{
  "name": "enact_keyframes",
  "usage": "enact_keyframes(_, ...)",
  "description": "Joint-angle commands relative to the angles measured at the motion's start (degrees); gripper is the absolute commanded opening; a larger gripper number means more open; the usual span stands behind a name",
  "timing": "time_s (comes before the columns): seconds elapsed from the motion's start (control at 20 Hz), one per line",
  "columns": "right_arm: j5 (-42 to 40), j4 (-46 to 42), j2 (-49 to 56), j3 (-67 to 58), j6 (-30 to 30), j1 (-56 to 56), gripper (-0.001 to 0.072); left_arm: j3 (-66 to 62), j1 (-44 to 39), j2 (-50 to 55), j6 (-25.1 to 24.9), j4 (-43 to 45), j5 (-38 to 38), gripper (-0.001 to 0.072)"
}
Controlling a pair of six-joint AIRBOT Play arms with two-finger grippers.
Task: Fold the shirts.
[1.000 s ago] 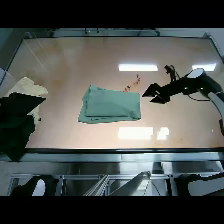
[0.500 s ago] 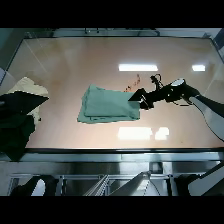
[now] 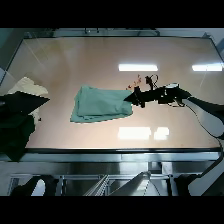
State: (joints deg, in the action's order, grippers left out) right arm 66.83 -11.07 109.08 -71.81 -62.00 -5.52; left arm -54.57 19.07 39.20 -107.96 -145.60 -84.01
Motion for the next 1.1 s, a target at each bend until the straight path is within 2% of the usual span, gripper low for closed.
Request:
enact_keyframes(0.0,1.18,3.63,-3.17,-0.74,1.18,1.66,0.0019,0.02,0.07,0.02,0.0,0.0,-0.17,0.0017)
enact_keyframes(0.15,5.11,2.75,-9.86,-0.94,0.42,10.84,0.0019,0.02,0.07,0.02,-0.02,0.0,-0.2,0.0017)
enact_keyframes(0.3,9.81,-3.76,-20.83,-0.98,-3.63,29.07,0.0019,0.02,0.07,0.02,-0.04,0.02,0.46,0.0017)
enact_keyframes(0.55,10.88,-31.78,-39.63,-0.98,-16.33,66.73,0.0018,0.02,0.07,0.04,-1.99,0.0,1.68,0.0017)
enact_keyframes(0.65,13.6,-43.69,-40.81,-0.81,-20.87,78.79,0.0019,0.02,0.07,0.04,-2.69,0.04,1.79,0.0017)
enact_keyframes(0.8,13.66,-62.69,-40.35,4.7,-25.97,88.32,0.0019,0.02,0.07,0.02,-2.67,0.04,1.73,0.0017)
enact_keyframes(0.9,12.07,-68.48,-38.53,7.63,-25.9,91.43,0.0019,0.02,0.07,0.07,-2.64,0.04,1.81,0.0017)
enact_keyframes(1.05,12.28,-70.77,-35.63,8.0,-25.88,92.83,0.002,0.02,0.07,0.07,-2.58,0.0,3.58,0.0017)
